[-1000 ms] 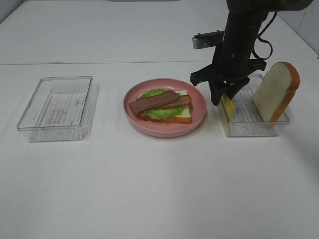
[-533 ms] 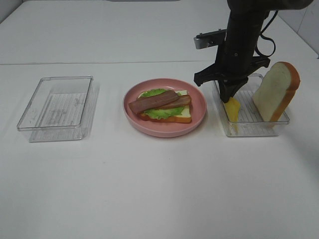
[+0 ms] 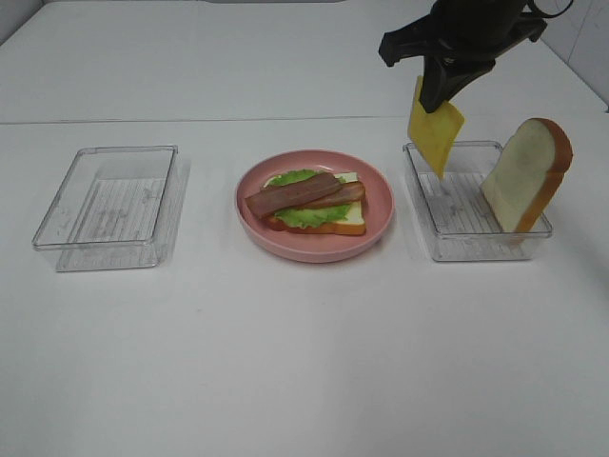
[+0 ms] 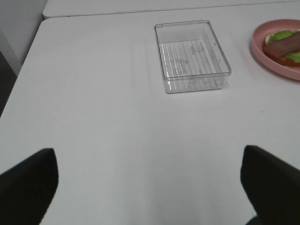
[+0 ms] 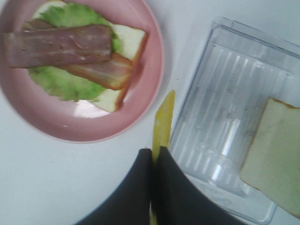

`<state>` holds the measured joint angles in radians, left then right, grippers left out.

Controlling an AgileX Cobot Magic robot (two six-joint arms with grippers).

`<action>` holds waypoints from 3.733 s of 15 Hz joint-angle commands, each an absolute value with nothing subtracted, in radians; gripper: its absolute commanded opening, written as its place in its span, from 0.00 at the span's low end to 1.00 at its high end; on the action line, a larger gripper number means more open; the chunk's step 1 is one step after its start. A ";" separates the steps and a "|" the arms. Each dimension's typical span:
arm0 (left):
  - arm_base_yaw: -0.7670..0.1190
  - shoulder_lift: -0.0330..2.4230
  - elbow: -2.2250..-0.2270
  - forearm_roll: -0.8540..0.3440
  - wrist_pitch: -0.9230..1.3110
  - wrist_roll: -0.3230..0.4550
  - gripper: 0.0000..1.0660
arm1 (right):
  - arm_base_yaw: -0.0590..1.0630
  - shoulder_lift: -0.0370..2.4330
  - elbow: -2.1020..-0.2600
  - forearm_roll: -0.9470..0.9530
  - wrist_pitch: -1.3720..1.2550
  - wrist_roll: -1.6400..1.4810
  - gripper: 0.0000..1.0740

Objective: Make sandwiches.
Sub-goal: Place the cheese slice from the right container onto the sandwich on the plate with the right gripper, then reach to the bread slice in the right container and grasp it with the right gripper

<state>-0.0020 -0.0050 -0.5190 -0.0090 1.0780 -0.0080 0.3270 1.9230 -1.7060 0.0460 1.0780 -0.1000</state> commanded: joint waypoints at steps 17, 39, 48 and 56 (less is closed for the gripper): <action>0.002 -0.011 -0.517 -0.017 1.074 -0.009 0.92 | 0.467 2.099 -1.704 0.456 0.760 -0.189 0.00; 0.002 -0.011 -0.517 -0.017 1.074 -0.009 0.92 | 0.467 2.200 -1.704 0.173 0.625 -0.297 0.90; 0.002 -0.011 -0.517 -0.017 1.074 -0.009 0.92 | 0.466 2.078 -1.704 0.065 0.801 -0.264 0.91; 0.002 -0.011 -0.517 -0.017 1.074 -0.009 0.92 | 0.318 1.869 -1.704 -0.161 0.997 -0.071 0.91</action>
